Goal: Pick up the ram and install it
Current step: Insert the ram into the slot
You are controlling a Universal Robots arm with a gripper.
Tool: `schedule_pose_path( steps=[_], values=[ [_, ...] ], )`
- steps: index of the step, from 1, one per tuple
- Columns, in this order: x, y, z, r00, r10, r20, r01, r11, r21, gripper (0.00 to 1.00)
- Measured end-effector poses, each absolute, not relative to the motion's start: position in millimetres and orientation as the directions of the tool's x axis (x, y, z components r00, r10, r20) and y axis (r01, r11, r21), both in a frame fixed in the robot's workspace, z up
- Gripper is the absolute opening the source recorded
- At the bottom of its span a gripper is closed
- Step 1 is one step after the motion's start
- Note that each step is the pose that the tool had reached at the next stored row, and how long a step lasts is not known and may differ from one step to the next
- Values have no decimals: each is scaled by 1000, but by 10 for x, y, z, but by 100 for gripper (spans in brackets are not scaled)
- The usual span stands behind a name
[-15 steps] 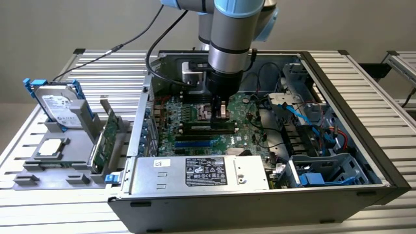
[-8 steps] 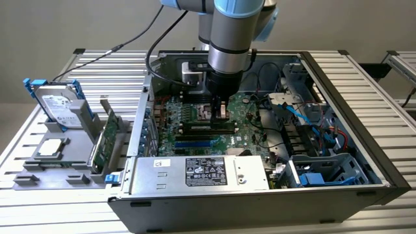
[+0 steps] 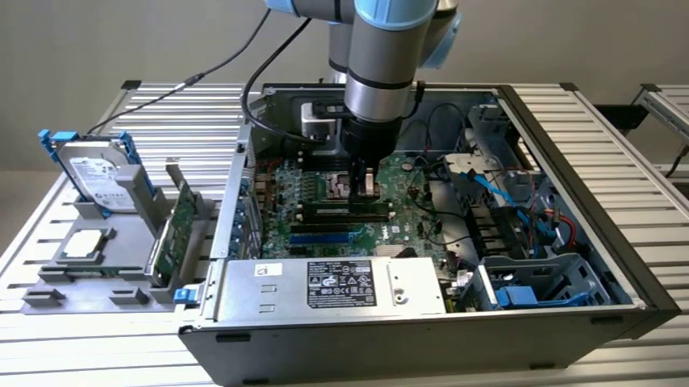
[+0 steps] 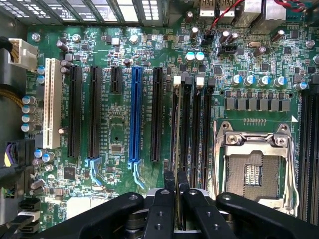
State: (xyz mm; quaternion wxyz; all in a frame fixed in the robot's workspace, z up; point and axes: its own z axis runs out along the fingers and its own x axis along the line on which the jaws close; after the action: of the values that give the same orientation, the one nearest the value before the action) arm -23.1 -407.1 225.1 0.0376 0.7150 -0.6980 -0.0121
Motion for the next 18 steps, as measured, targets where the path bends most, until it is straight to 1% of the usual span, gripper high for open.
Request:
schedule_pose_path(
  steps=[18],
  values=[
    [-231,-4070,2288,25,-999,36,-997,-23,71,13]
  ],
)
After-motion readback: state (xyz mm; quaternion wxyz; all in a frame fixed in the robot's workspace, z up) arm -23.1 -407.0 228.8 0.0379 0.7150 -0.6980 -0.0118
